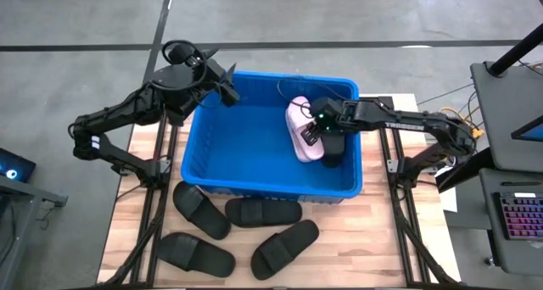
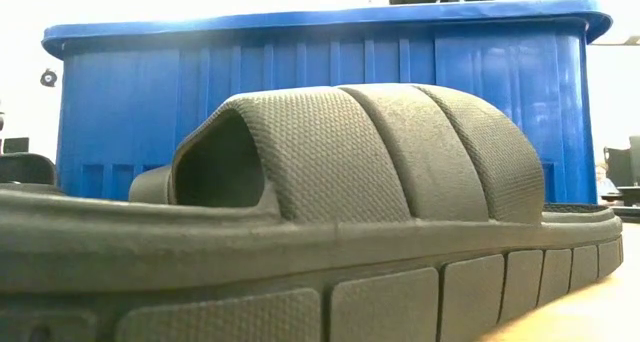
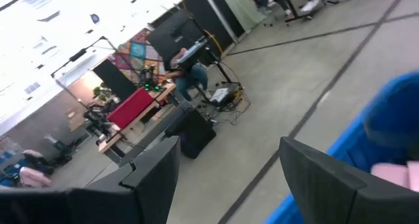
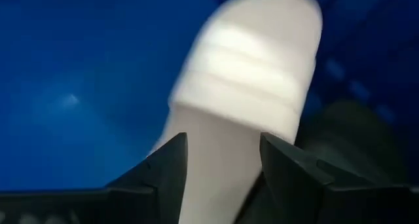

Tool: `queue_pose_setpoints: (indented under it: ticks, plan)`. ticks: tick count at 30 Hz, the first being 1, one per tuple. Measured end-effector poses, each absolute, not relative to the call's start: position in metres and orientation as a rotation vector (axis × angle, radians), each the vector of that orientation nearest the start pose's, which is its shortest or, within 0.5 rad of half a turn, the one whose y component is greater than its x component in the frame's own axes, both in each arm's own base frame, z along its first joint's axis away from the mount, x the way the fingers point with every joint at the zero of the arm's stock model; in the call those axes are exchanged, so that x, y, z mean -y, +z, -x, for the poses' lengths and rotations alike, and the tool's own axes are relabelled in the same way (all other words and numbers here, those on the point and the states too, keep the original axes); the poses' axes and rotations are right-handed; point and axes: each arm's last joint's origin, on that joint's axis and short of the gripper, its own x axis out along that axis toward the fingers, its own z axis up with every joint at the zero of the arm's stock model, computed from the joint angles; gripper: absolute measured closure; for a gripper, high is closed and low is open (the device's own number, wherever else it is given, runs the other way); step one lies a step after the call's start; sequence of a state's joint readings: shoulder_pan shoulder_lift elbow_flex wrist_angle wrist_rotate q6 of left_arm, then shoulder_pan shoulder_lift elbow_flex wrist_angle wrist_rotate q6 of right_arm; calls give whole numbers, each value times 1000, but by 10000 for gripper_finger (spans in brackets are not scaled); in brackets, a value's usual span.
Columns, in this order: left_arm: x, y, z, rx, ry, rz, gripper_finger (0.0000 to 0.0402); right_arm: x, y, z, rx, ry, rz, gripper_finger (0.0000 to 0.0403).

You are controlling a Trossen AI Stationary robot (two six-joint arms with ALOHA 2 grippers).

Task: Pick and place slides into bin
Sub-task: Put the black slide into the blue bin

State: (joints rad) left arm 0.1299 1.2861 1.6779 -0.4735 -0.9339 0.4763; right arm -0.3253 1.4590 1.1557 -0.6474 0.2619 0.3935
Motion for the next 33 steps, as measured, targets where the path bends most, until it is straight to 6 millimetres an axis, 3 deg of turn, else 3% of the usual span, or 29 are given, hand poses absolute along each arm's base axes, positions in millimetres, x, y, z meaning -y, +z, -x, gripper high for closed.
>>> queue_pose_setpoints:
  ticks: [6,14,17,21,26,33]
  plan:
    - [-50,496,-217,-349,938,-421,157,100,308,-271,-613,-709,-374,242]
    - [-47,495,-195,-389,896,-397,157,90,340,-251,-451,-709,-370,261]
    - [-42,495,-182,-354,743,-304,157,81,355,-247,-349,-658,-349,267]
    - [-31,499,-168,-283,406,-179,157,65,377,-237,-255,-597,-217,277]
    - [-21,499,-168,-251,76,-22,157,56,394,-219,-179,-658,-102,290]
    - [-20,484,-185,-370,11,218,157,53,403,-204,-168,-655,-44,308]
